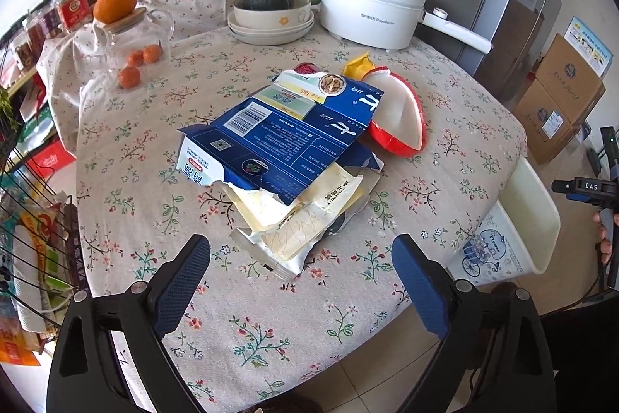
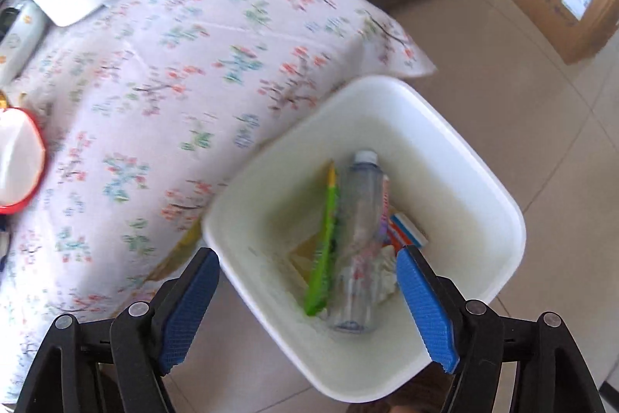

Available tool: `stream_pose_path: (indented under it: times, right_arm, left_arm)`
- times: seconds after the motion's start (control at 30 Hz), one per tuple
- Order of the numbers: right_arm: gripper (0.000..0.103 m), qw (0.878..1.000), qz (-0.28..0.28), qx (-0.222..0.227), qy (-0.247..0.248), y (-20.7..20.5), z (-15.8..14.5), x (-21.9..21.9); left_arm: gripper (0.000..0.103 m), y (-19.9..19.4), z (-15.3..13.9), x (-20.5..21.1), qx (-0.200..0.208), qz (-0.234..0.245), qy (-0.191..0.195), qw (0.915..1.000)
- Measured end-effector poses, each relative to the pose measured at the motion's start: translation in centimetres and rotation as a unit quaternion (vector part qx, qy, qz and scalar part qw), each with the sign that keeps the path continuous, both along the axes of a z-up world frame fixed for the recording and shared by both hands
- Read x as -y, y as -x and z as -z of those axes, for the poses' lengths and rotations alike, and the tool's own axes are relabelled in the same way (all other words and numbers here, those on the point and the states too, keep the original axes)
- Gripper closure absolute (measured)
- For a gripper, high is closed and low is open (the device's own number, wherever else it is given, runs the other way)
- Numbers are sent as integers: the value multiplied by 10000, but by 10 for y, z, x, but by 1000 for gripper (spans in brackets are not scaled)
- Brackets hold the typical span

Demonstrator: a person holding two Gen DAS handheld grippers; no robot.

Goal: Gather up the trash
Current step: 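Move both tools back toward the table, then grasp a torn cardboard piece of the blue carton with the left tool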

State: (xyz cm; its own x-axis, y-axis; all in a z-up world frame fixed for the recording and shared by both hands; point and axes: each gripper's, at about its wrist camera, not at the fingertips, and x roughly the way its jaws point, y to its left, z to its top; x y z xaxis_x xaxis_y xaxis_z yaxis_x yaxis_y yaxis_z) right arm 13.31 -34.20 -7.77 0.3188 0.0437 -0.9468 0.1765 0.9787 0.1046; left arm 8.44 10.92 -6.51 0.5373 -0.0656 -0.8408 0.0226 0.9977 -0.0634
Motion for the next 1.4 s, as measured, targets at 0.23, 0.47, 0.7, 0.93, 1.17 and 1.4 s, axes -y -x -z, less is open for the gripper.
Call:
stream_pose_path:
  times: [0.23,0.47,0.7,0.93,1.17,1.4]
  right_arm:
    - [23,9969,-589,513,77,-3,-26,-57]
    - [21,9892,-1218,816,57,-14,-40,-111]
    - [20,9794,-1814,881,-37,-28,-44,-166]
    - [20,9714,-2212,849,-128,-37,-41,-205]
    - [20,9748,-2057,804,-306,-54,-40,-209]
    - [20,9812,-1773,686,-335,-69,-37,-194]
  left_arm:
    - [6,-3,-1,-5,16,77,-143,9999]
    - [5,-13,7,-19,-197,56,-339,9992]
    - [5,-31,16,-33,-366,137,-233,9990]
    - [5,-49,26,-21,-360,289,-433,9980]
    - [5,-85,16,0,-141,314,-370,9987]
    - [7,-112,37,53,-109,684,-1300,9891]
